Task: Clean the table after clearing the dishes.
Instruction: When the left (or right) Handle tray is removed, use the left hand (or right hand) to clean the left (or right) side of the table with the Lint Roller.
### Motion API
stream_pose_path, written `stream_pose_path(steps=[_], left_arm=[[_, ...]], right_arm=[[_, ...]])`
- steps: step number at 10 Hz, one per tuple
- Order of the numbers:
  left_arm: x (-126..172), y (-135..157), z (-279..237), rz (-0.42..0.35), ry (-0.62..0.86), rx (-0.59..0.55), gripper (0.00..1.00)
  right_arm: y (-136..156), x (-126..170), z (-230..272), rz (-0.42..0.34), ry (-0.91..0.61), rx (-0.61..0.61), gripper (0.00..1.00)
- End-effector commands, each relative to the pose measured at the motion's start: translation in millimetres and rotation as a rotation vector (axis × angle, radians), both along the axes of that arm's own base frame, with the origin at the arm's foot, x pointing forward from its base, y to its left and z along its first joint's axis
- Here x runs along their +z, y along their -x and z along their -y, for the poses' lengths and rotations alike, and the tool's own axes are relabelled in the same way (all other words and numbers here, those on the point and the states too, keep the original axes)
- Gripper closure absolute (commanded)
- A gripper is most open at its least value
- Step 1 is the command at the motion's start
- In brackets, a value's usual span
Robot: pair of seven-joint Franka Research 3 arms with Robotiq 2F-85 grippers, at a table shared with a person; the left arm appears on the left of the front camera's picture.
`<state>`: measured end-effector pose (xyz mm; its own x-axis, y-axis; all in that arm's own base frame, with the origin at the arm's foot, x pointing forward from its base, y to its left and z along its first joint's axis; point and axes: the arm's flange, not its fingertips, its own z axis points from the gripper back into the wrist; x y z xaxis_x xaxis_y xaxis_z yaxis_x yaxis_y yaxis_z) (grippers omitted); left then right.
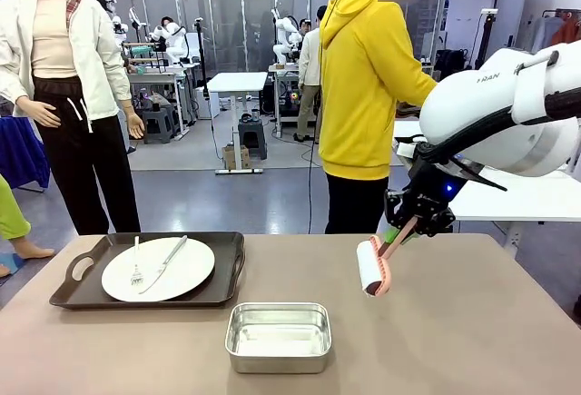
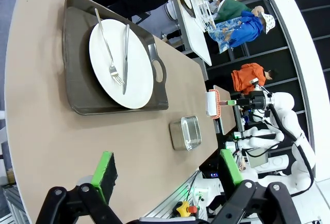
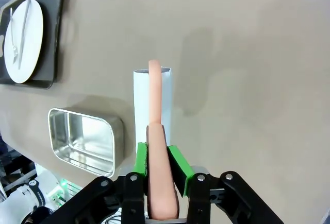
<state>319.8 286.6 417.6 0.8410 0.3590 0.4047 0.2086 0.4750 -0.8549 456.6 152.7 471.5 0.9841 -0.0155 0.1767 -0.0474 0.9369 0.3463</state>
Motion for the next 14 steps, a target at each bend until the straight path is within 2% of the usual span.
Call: stream_pose_path(steps=[1,6,9,11,14], left_arm=[[1,2,-2,0.023,0.004,-0.002,0.0],[1,2,-2,0.023,0.004,-0.002,0.0],[1,2,-2,0.023,0.004,-0.002,0.0],[1,2,-2,0.023,0.004,-0.002,0.0],[1,2,-2,0.023,0.004,-0.002,0.0]], right_arm=[[-16,-31,-10,-0.016,-0.055,0.037,0.78],[-31,-95,-8,-0.068,-0.045,-0.005,0.78],[-27,-130,38,-0.051,0.019,-0.05,0.78],[-17,-135,84,-0.054,0.034,-0.081,0.78],[1,-114,136,0.039,0.135,-0.086,0.78]])
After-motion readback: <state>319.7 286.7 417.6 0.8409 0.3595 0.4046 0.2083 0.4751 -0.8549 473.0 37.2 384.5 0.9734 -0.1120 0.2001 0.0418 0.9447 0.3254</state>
